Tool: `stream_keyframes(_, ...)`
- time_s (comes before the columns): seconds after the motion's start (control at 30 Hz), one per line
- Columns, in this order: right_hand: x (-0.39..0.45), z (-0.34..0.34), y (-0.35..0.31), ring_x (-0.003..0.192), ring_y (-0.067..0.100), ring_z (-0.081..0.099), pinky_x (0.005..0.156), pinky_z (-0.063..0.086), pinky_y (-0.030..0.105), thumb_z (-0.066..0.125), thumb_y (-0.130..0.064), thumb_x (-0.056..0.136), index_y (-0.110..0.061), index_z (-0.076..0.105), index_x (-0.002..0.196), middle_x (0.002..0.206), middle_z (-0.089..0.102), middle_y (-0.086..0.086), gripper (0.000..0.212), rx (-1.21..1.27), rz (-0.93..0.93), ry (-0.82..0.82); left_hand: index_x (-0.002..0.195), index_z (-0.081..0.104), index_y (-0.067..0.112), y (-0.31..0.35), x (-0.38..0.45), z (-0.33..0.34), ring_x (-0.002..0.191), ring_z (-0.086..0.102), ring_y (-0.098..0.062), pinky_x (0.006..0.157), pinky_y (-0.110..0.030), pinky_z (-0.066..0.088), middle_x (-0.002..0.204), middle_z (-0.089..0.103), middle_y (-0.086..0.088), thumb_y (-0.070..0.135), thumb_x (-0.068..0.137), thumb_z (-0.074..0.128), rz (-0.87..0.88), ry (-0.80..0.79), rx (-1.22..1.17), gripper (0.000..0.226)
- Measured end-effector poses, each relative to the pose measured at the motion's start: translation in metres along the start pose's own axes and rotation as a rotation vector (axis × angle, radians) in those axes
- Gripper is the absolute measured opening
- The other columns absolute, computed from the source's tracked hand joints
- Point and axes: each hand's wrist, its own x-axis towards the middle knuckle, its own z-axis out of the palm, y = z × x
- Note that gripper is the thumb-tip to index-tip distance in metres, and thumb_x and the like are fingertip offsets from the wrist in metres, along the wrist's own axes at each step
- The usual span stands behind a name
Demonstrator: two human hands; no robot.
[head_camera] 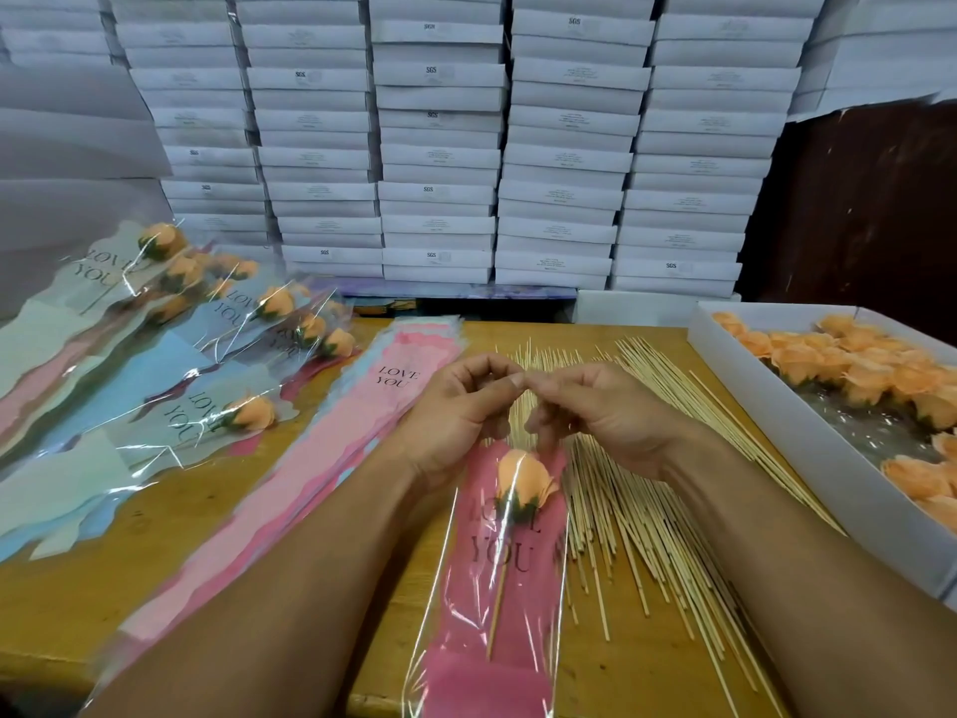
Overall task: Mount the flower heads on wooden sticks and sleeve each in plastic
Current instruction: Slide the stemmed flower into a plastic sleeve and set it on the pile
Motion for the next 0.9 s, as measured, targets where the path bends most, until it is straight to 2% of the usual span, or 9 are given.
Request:
stream_keyframes(0.17, -0.002, 0.005, 0.001, 0.075, 0.020, 0.068, 0.074, 0.051, 0.032, 0.084, -0.051, 0.071, -0.023, 0.078, 0.084, 0.081, 0.076, 0.010, 0.032, -0.004, 0.058, -0.074, 0.088, 0.061, 0.007, 0.002, 0.000, 0.001, 0.064, 0.046, -0.020, 0.060, -0.030, 0.040, 0.075, 0.050, -0.014, 0.001, 0.094, 0.060, 0.012, 0.058, -0.057, 0.008)
stream_keyframes(0.23, -0.002, 0.008, -0.002, 0.084, 0.021, 0.068, 0.075, 0.051, 0.034, 0.086, -0.052, 0.070, -0.025, 0.075, 0.100, 0.094, 0.077, 0.010, 0.042, 0.064, 0.080, -0.013, 0.091, 0.061, 0.006, 0.003, 0.000, -0.002, 0.061, 0.047, -0.018, 0.059, -0.028, 0.043, 0.071, 0.054, -0.009, 0.002, 0.093, 0.060, 0.016, 0.076, -0.106, 0.005)
stream_keyframes(0.3, 0.000, 0.011, -0.003, 0.083, 0.022, 0.069, 0.064, 0.055, 0.032, 0.084, -0.054, 0.064, -0.022, 0.066, 0.118, 0.106, 0.075, 0.012, 0.065, 0.162, 0.126, 0.085, 0.092, 0.061, 0.006, 0.006, 0.003, -0.007, 0.056, 0.041, -0.016, 0.056, -0.028, 0.042, 0.067, 0.049, -0.006, 0.005, 0.090, 0.063, 0.015, 0.115, -0.175, 0.003)
stream_keyframes(0.4, -0.001, 0.010, -0.008, 0.072, 0.022, 0.071, 0.047, 0.052, 0.030, 0.079, -0.059, 0.065, -0.018, 0.061, 0.121, 0.109, 0.071, 0.014, 0.071, 0.168, 0.229, 0.157, 0.093, 0.061, 0.006, 0.007, 0.007, -0.017, 0.045, 0.040, -0.011, 0.058, -0.031, 0.037, 0.069, 0.046, -0.006, 0.009, 0.086, 0.065, 0.005, 0.163, -0.286, 0.008)
stream_keyframes(0.47, -0.005, 0.005, -0.011, 0.067, 0.022, 0.070, 0.041, 0.048, 0.027, 0.075, -0.065, 0.066, -0.009, 0.060, 0.119, 0.093, 0.076, 0.012, 0.079, 0.091, 0.326, 0.060, 0.090, 0.062, 0.007, 0.008, 0.010, -0.023, 0.042, 0.035, -0.008, 0.053, -0.028, 0.039, 0.065, 0.045, -0.004, 0.009, 0.086, 0.065, 0.018, 0.179, -0.390, 0.005)
stream_keyframes(0.53, -0.011, 0.002, -0.015, 0.062, 0.021, 0.069, 0.039, 0.044, 0.022, 0.072, -0.070, 0.066, -0.001, 0.062, 0.110, 0.081, 0.076, 0.011, 0.083, -0.041, 0.410, -0.178, 0.089, 0.060, 0.008, 0.009, 0.013, -0.032, 0.040, 0.030, -0.006, 0.044, -0.022, 0.040, 0.053, 0.041, 0.004, 0.009, 0.086, 0.064, 0.038, 0.203, -0.478, 0.005)
stream_keyframes(0.6, -0.015, 0.003, -0.017, 0.057, 0.018, 0.069, 0.035, 0.041, 0.017, 0.076, -0.065, 0.071, 0.003, 0.064, 0.101, 0.080, 0.075, 0.012, 0.075, -0.109, 0.448, -0.438, 0.089, 0.059, 0.009, 0.010, 0.016, -0.041, 0.039, 0.029, -0.005, 0.040, -0.020, 0.039, 0.049, 0.037, 0.006, 0.010, 0.085, 0.065, 0.061, 0.244, -0.530, 0.007)
stream_keyframes(0.7, -0.018, 0.016, -0.020, 0.049, 0.010, 0.066, 0.032, 0.035, 0.013, 0.072, -0.038, 0.089, -0.001, 0.070, 0.089, 0.077, 0.074, 0.010, 0.037, -0.121, 0.470, -0.633, 0.085, 0.059, 0.012, 0.010, 0.020, -0.052, 0.039, 0.029, -0.005, 0.043, -0.019, 0.034, 0.047, 0.036, 0.007, 0.008, 0.088, 0.063, 0.107, 0.333, -0.556, 0.007)
stream_keyframes(0.9, -0.014, 0.032, -0.017, 0.039, 0.004, 0.052, 0.029, 0.029, 0.012, 0.070, -0.012, 0.092, 0.000, 0.066, 0.084, 0.073, 0.068, 0.008, 0.015, -0.068, 0.491, -0.546, 0.081, 0.058, 0.017, 0.011, 0.023, -0.062, 0.044, 0.036, -0.007, 0.049, -0.023, 0.034, 0.054, 0.043, 0.005, 0.011, 0.093, 0.064, 0.113, 0.464, -0.572, 0.015)
